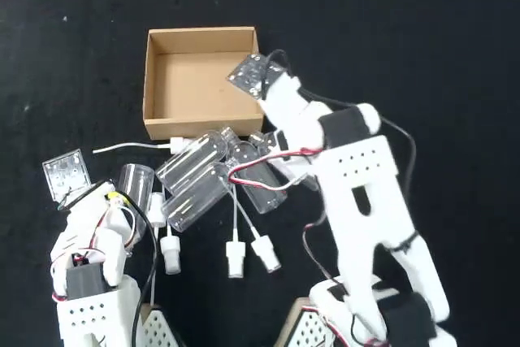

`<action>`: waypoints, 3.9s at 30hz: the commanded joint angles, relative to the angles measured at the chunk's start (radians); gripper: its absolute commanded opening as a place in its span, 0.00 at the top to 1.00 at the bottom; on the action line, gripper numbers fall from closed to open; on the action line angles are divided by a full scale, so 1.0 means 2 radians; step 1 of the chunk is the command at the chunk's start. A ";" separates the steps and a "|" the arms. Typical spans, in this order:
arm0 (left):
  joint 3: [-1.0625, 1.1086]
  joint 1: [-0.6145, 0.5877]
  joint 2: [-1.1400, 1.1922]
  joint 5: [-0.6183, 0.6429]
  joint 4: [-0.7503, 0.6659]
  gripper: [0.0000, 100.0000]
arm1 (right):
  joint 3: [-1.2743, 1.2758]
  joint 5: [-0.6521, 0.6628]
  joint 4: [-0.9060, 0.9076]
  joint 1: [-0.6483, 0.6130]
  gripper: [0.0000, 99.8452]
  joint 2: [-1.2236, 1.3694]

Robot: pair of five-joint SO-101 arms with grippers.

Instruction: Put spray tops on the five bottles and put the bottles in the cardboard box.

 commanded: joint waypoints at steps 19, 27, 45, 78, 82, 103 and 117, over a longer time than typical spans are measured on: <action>0.011 -0.002 -0.001 -0.002 0.002 0.97 | -0.112 0.015 -0.041 -0.041 0.76 0.188; 0.011 -0.002 -0.001 -0.002 0.002 0.97 | -0.128 0.020 -0.053 -0.038 0.76 0.233; 0.011 -0.002 -0.001 -0.002 0.002 0.97 | -0.170 0.049 -0.056 -0.005 0.76 0.336; 0.011 -0.002 -0.001 -0.002 0.002 0.97 | -0.171 0.046 -0.054 0.022 0.87 0.387; 0.011 -0.002 -0.001 -0.002 0.002 0.97 | -0.171 0.048 -0.044 0.022 0.87 0.386; 0.011 -0.002 -0.001 -0.002 0.002 0.97 | -0.086 0.045 0.002 0.035 0.95 0.195; 0.011 -0.002 -0.001 -0.002 0.002 0.97 | -0.017 -0.023 0.003 0.034 0.95 0.027</action>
